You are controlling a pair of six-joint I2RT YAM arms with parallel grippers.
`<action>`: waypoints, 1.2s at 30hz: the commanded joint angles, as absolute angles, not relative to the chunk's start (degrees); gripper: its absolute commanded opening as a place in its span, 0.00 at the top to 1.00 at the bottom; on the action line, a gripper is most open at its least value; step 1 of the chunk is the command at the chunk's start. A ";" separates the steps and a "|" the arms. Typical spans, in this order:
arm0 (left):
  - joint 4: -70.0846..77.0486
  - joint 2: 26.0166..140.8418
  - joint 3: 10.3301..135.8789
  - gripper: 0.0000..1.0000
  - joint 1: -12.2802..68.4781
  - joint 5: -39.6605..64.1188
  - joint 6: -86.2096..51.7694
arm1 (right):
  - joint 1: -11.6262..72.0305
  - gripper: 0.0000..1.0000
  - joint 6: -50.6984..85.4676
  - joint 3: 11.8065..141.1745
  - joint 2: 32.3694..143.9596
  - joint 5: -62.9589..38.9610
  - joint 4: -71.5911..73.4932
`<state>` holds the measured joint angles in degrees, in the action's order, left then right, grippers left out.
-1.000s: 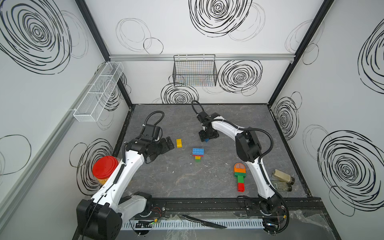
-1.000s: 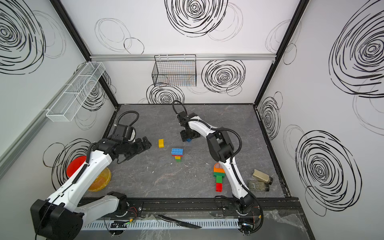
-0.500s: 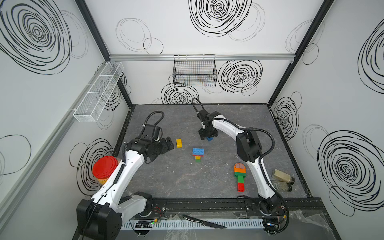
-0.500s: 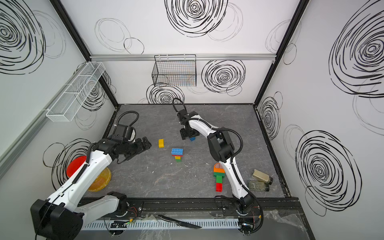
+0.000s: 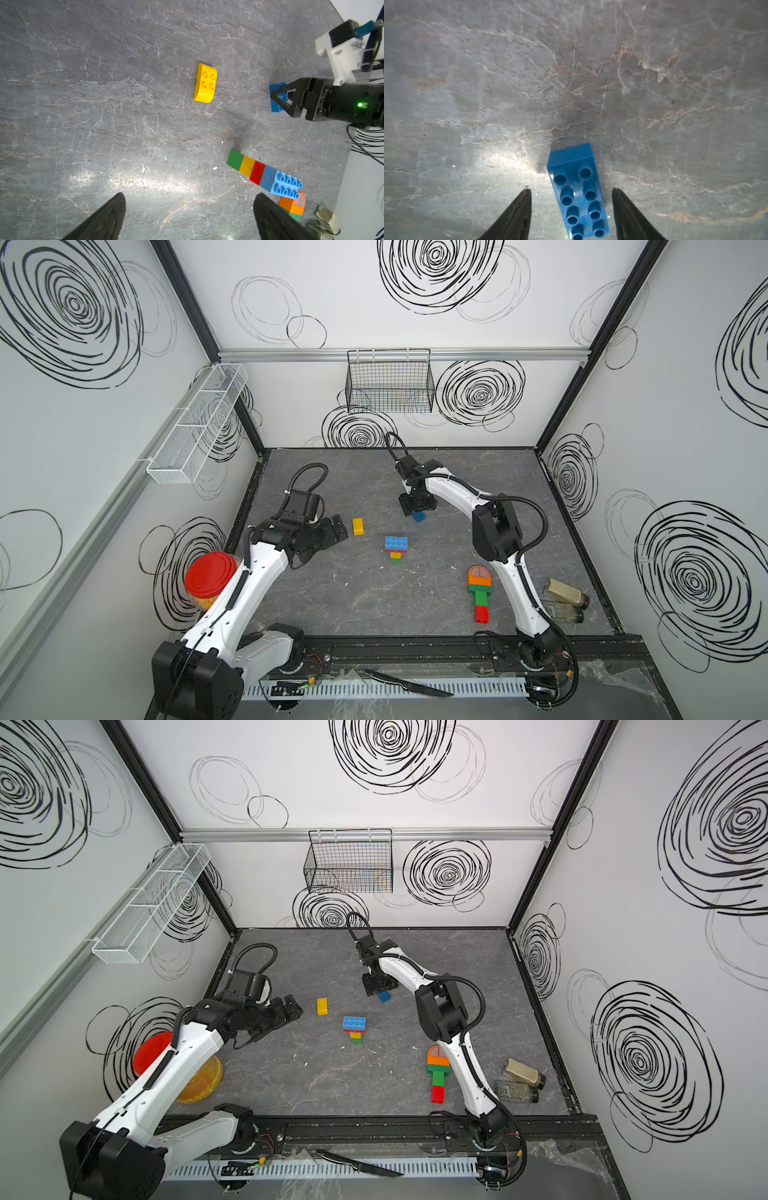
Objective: Assemble an ice cream with lego
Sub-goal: Pick up the lego brick from the center of the board.
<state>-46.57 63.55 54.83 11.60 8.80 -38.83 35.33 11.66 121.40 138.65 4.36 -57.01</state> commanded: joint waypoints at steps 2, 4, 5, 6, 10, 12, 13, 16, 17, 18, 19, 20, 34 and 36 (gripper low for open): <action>-46.10 62.53 54.06 0.01 11.16 8.66 -39.29 | 35.00 0.40 10.81 122.96 139.32 4.31 -59.07; -46.14 62.47 54.14 0.01 11.16 8.72 -39.37 | 34.90 0.43 10.90 122.97 139.30 4.25 -58.97; -46.08 62.42 54.16 0.01 11.21 8.62 -39.37 | 34.91 0.44 10.99 122.95 139.13 4.34 -58.81; -46.22 62.36 54.23 0.01 11.14 8.61 -39.37 | 34.90 0.45 11.07 122.83 139.06 4.39 -58.67; -46.47 62.23 54.23 0.01 11.08 8.61 -39.20 | 34.89 0.45 10.93 122.84 139.25 4.31 -58.71; -46.47 62.23 54.14 0.01 11.07 8.62 -39.11 | 34.98 0.45 10.79 123.02 139.63 4.39 -59.05; -46.49 62.18 54.06 0.01 11.07 8.61 -39.11 | 34.98 0.46 10.81 122.97 139.74 4.47 -59.15; -46.46 62.14 53.96 0.01 11.07 8.63 -39.20 | 35.08 0.46 10.68 122.73 139.74 4.48 -59.06; -46.49 62.14 53.96 0.01 11.07 8.61 -39.20 | 35.19 0.47 10.68 122.86 139.71 4.63 -58.98; -46.42 62.07 53.96 0.01 11.06 8.62 -39.20 | 35.20 0.48 10.71 122.84 139.65 4.73 -58.98; -46.49 62.11 53.96 0.01 11.07 8.61 -39.25 | 35.20 0.50 10.57 122.85 139.57 4.75 -58.89; -46.47 62.05 53.96 0.01 11.05 8.61 -39.22 | 35.16 0.50 10.62 122.81 139.57 4.70 -58.89; -46.50 61.98 53.96 0.01 10.99 8.70 -39.41 | 35.59 0.76 10.11 122.71 139.82 5.40 -59.46; -46.33 61.97 53.96 0.01 11.02 8.90 -39.46 | 35.77 0.81 9.86 122.70 139.92 5.51 -59.66</action>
<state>-46.57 63.18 54.74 11.55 8.80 -39.00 35.20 10.41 121.51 138.82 4.89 -57.28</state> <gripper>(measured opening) 0.992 0.332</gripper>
